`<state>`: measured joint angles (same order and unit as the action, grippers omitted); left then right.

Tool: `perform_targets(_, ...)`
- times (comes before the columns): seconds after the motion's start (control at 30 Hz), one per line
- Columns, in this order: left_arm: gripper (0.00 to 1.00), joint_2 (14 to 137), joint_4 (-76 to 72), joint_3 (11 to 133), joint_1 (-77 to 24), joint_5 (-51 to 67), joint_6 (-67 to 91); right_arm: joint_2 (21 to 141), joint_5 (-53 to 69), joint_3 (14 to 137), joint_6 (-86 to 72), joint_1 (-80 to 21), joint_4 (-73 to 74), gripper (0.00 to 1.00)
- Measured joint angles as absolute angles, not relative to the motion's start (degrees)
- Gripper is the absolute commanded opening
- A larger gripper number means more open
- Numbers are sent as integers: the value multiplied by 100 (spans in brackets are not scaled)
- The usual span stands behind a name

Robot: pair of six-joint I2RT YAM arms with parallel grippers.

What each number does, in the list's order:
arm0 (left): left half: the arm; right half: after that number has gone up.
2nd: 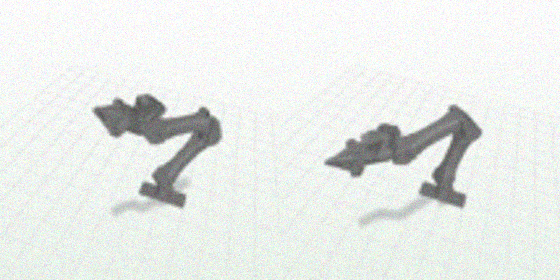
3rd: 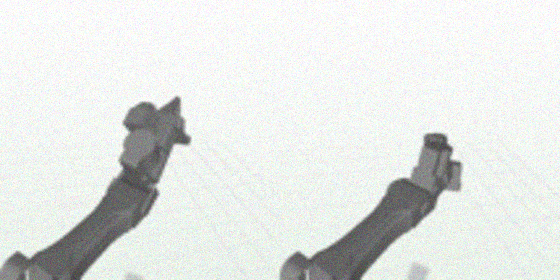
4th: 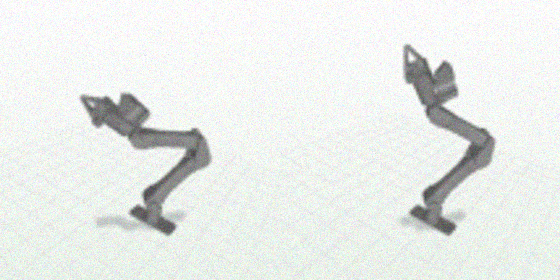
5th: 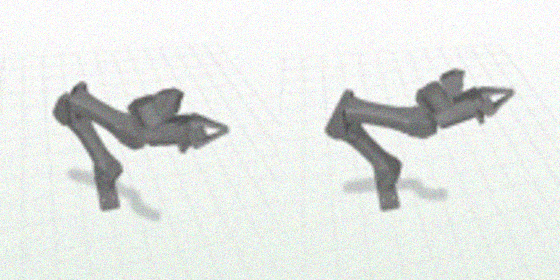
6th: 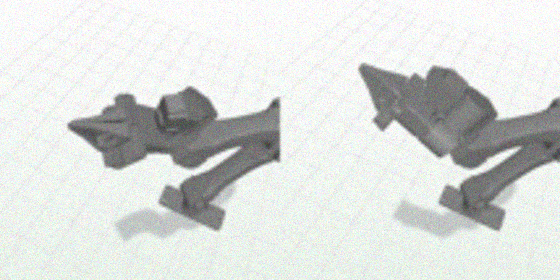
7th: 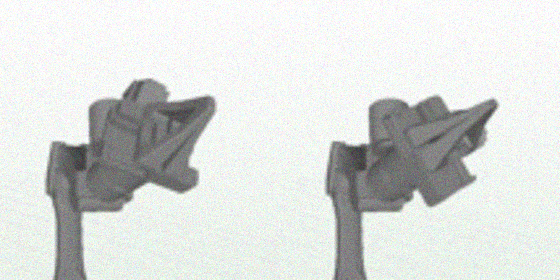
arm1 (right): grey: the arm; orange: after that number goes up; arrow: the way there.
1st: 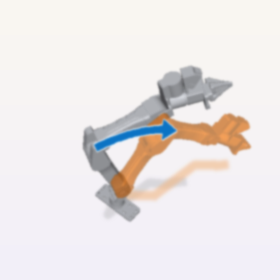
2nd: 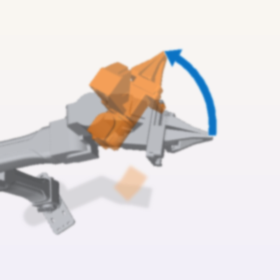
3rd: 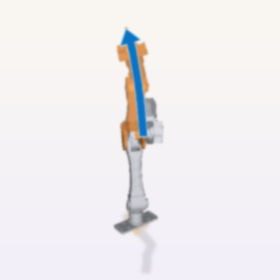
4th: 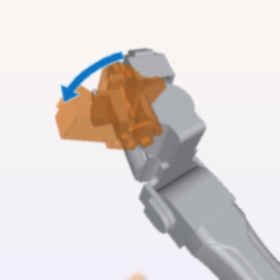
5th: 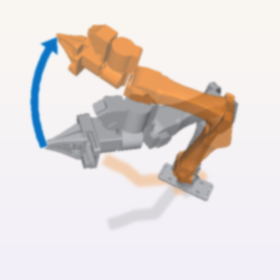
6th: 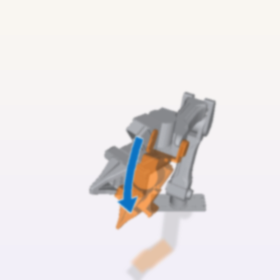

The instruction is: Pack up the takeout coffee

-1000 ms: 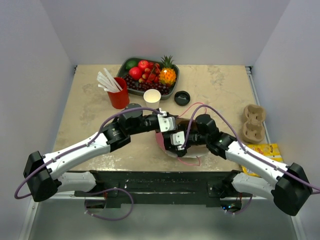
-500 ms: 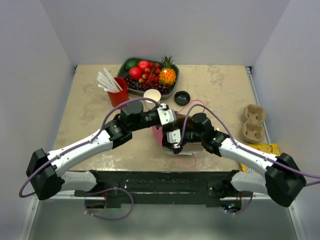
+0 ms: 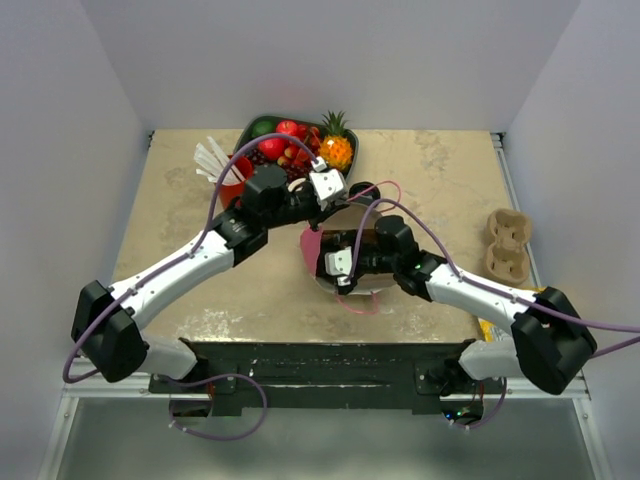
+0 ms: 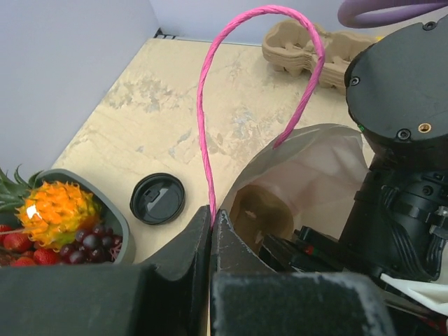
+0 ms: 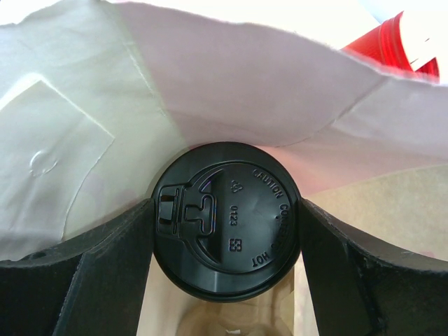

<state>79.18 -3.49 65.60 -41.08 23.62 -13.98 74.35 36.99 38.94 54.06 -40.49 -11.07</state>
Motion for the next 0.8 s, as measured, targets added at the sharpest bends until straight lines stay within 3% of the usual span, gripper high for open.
perform_targets(0.07, 21, 7929, -287, 6600, -4071, 2359, -1334, 7531, 3701, 3992, 5404, -4049, -1068, 64)
perform_targets(0.17, 34, 7996, -84, 6746, -4053, 2359, -1225, 7603, 3708, 4045, 5406, -4056, -1061, 64)
perform_targets(0.27, 40, 8184, 226, 7000, -4032, 2368, -1133, 7677, 3706, 4051, 5404, -4086, -1081, 64)
perform_targets(0.57, 45, 8573, 1061, 7675, -3854, 2362, -930, 7817, 3540, 4053, 5363, -4195, -1339, 64)
perform_targets(0.8, 32, 8962, 1570, 8256, -3682, 2418, -781, 8034, 3225, 4112, 5275, -4278, -1699, 63)
